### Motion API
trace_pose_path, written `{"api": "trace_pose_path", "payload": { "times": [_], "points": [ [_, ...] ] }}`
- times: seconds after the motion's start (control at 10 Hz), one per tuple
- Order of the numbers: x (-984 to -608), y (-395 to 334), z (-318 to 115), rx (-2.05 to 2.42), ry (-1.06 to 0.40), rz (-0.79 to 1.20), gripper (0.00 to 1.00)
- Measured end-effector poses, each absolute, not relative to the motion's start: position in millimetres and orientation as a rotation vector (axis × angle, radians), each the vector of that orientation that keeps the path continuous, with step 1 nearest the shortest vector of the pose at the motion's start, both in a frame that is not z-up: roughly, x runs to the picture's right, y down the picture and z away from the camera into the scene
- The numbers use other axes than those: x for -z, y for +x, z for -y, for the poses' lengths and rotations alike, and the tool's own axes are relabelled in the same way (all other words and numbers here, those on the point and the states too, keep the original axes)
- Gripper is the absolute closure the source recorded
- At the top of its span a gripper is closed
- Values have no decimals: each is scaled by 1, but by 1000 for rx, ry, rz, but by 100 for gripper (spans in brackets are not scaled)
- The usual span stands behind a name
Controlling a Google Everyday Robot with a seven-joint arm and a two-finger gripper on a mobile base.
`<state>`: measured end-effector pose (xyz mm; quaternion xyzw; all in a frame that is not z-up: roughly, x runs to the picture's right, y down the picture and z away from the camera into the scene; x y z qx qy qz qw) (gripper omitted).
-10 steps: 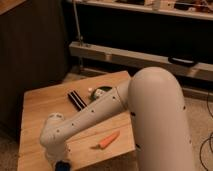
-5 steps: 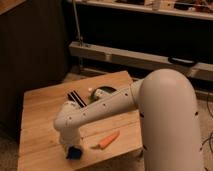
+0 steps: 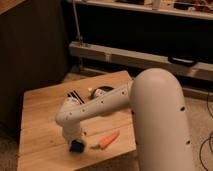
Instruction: Wipe the white sponge on the table
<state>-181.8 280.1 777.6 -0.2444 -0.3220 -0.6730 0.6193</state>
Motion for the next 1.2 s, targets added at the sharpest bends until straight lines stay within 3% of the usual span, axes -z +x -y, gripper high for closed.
{"api": "trace_pose_path", "payload": {
  "times": [0.7,1.2],
  "points": [
    [-804,-213,-231,1558,-507,688,96],
    [-811,-268,-227,1602,-479,723,96]
  ]
}}
